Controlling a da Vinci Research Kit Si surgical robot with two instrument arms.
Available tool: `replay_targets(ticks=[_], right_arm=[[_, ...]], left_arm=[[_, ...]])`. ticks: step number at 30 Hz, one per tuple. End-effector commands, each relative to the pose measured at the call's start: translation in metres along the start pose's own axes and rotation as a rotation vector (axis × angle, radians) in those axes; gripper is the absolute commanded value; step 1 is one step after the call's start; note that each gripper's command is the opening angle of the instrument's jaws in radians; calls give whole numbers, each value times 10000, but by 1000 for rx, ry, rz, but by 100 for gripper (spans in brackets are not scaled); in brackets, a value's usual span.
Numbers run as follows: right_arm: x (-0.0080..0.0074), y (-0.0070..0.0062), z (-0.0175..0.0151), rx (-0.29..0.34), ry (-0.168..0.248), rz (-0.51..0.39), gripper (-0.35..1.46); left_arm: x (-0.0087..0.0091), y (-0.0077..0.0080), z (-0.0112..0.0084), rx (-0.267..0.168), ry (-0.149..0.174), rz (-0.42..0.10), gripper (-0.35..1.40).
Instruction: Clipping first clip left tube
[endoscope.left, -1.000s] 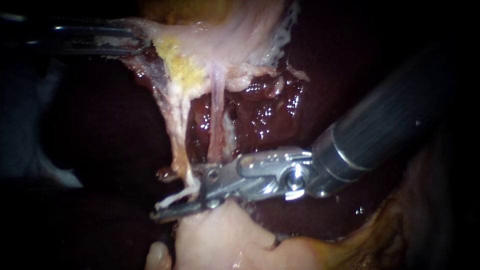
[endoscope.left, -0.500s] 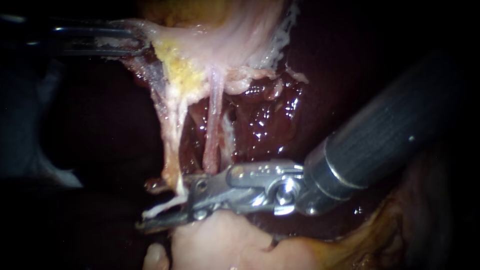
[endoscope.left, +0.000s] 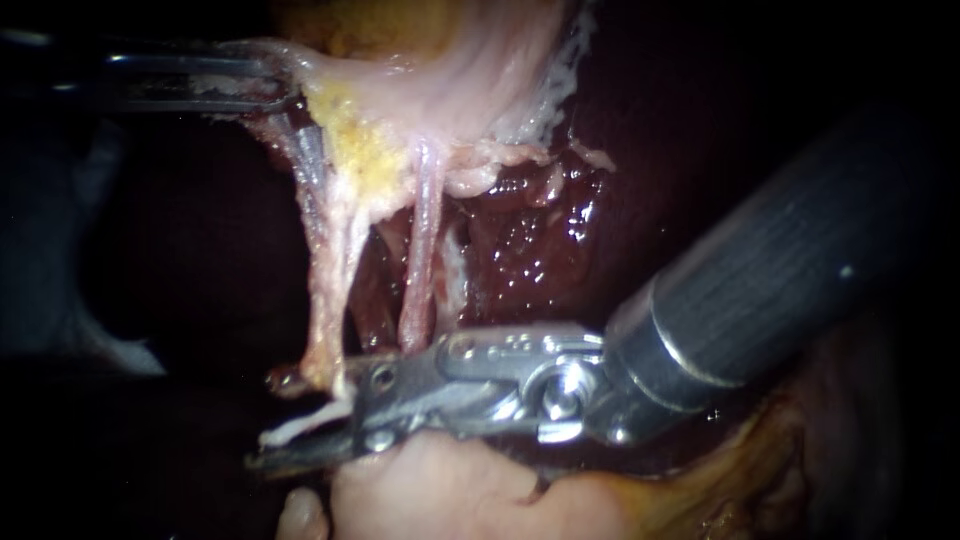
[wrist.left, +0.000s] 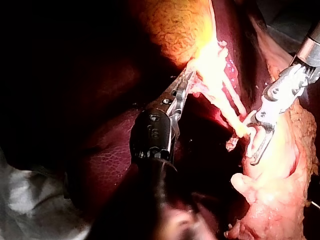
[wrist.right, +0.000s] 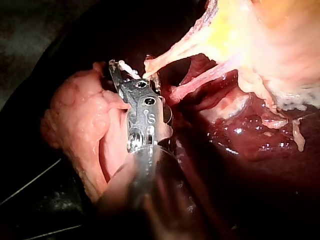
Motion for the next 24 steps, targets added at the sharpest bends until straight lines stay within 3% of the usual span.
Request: replay_targets(ticks=[1,24], right_arm=[[-1,1,-1,-1,-1,8,41],[-10,8,-14,-8,-24,66,-8]], left_arm=[[0,0,0,-1,0,0,-35],[0,0,0,-1,0,0,-35]])
